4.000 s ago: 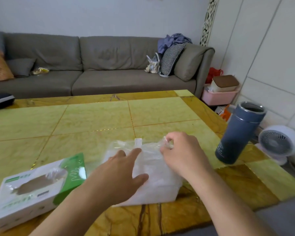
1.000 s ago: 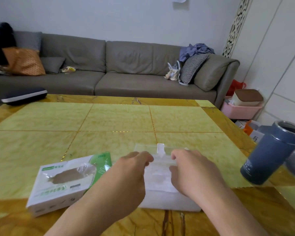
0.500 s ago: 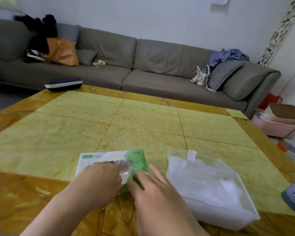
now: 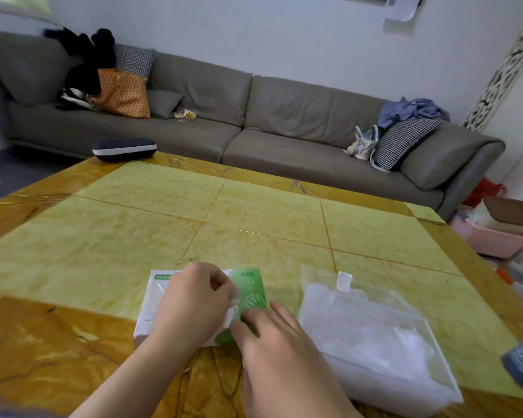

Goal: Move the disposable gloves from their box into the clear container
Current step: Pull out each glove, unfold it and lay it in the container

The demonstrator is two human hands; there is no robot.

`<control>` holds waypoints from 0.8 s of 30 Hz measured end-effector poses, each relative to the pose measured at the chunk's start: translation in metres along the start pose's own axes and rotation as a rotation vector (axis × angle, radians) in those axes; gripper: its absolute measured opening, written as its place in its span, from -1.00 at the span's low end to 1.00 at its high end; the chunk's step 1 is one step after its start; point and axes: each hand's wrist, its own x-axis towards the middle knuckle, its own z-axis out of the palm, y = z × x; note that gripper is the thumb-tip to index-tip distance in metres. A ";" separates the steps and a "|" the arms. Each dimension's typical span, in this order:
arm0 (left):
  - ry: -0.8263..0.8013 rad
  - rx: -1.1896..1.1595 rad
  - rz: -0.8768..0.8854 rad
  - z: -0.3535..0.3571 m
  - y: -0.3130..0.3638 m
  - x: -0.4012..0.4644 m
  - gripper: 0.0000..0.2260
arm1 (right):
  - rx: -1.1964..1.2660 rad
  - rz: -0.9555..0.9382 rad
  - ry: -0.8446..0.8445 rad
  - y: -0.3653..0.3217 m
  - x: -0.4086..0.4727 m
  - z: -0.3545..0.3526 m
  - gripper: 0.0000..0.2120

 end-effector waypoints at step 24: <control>0.026 -0.713 0.433 -0.041 0.051 -0.043 -0.86 | 0.950 0.316 0.222 0.004 -0.009 -0.058 -0.26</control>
